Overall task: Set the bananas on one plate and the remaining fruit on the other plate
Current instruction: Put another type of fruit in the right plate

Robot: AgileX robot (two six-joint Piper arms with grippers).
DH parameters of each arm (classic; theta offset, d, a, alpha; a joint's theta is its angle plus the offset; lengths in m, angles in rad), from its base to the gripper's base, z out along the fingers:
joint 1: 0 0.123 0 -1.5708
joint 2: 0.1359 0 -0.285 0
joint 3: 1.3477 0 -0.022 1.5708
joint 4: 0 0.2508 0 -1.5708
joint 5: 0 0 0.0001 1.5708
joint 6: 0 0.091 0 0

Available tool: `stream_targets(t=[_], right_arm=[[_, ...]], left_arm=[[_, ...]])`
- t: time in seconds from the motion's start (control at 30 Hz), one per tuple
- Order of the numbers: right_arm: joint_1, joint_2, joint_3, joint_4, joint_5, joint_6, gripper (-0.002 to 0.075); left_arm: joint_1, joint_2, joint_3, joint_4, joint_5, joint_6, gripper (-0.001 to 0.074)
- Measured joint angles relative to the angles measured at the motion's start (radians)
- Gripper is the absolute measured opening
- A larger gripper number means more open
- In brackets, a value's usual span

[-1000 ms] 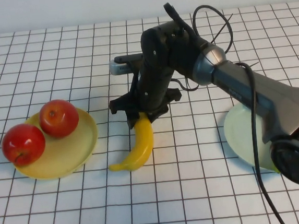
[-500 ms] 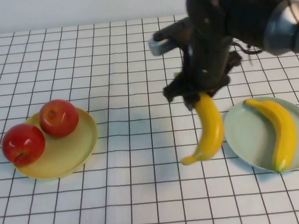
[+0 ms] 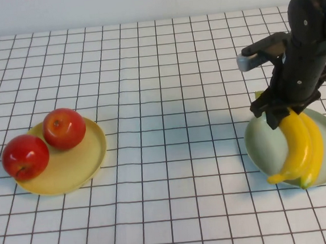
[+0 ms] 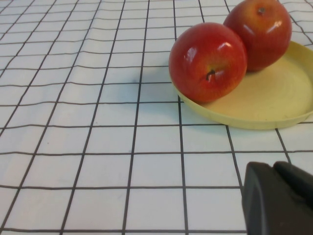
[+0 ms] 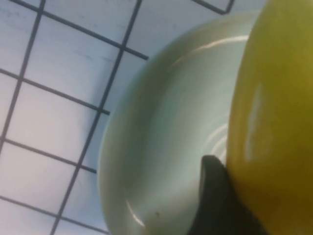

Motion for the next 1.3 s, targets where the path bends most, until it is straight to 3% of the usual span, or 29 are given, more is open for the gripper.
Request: stream_targets(t=[0.27, 0.8, 1.1, 1.3], right_arm=[[0.0, 0.077, 0.0, 0.095, -0.076, -0.106, 0.0323], [-0.043, 0.096, 0.0, 0.075, -0.057, -0.113, 0.0331], [-0.049, 0.096, 0.0, 0.075, -0.058, -0.113, 0.0477], [-0.049, 0.068, 0.002, 0.082, -0.058, -0.113, 0.0475]], left_arm=[[0.0, 0.0, 0.0, 0.0, 0.0, 0.0, -0.0004], [0.0, 0.0, 0.0, 0.0, 0.0, 0.0, -0.0004], [0.0, 0.0, 0.0, 0.0, 0.0, 0.0, -0.0004], [0.0, 0.0, 0.0, 0.0, 0.0, 0.0, -0.0004]])
